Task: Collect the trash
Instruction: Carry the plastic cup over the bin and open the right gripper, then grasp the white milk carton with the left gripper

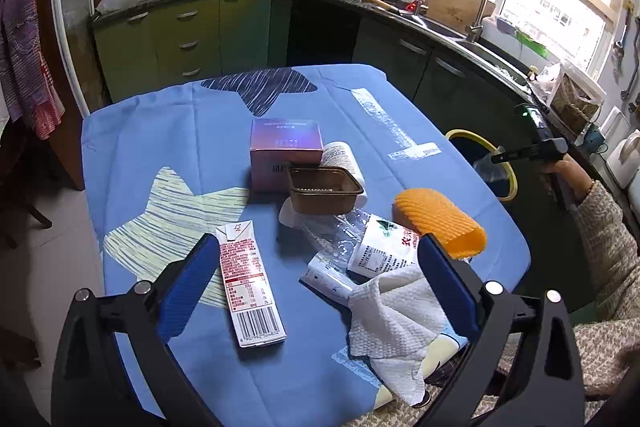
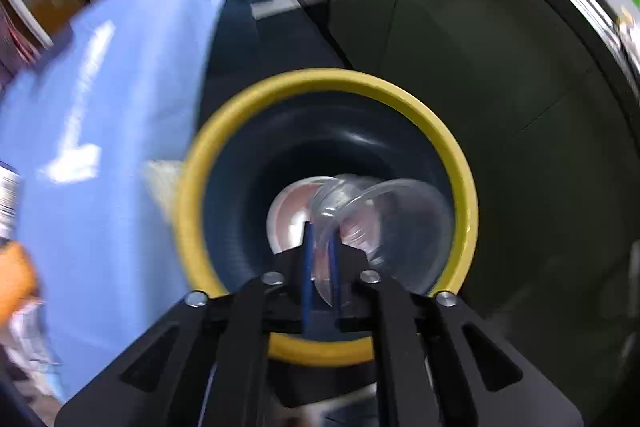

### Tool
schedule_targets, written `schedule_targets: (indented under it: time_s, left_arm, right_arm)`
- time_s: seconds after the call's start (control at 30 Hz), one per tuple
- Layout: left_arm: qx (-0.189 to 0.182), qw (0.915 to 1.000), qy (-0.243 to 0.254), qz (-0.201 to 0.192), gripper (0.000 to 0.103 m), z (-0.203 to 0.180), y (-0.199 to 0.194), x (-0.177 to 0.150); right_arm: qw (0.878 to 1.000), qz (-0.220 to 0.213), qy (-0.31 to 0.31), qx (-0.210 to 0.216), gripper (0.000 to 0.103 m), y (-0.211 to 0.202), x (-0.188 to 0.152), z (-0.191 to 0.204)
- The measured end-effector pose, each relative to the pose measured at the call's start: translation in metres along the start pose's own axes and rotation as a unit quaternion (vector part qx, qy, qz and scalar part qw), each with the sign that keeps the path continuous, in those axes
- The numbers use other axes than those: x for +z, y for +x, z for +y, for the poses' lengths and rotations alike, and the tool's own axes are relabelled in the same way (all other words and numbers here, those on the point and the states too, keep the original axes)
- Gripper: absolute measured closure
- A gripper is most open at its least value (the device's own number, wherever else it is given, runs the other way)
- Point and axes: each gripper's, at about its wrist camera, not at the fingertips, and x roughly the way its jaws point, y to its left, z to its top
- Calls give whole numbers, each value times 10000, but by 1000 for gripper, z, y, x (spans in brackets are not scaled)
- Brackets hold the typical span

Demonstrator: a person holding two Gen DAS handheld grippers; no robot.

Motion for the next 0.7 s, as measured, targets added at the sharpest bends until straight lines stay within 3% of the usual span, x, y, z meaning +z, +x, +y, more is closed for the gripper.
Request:
schedule_targets:
  time_s: [0.1, 0.17, 0.27, 0.4, 0.57, 0.7]
  left_arm:
    - [13, 10000, -45, 83, 7, 3, 3, 0]
    - [36, 9999, -72, 135, 7, 6, 4, -1]
    - [132, 9993, -157, 302, 7, 14, 9, -1]
    - [201, 9960, -462, 744, 7, 32, 25, -1]
    - [393, 9844, -881, 1471, 7, 51, 57, -3]
    - [535, 9770, -844, 1885, 7, 51, 82, -4]
  right_arm:
    - [9997, 124, -118, -173, 82, 3, 9, 6]
    - [9996, -114, -145, -196, 77, -15, 7, 11]
    - [9977, -596, -177, 285, 65, -53, -15, 26]
    - [9897, -1046, -330, 919, 65, -94, -59, 46]
    - [9809, -1275, -312, 1437, 62, -111, -112, 61]
    - [9776, -1302, -244, 1634, 61, -110, -137, 68]
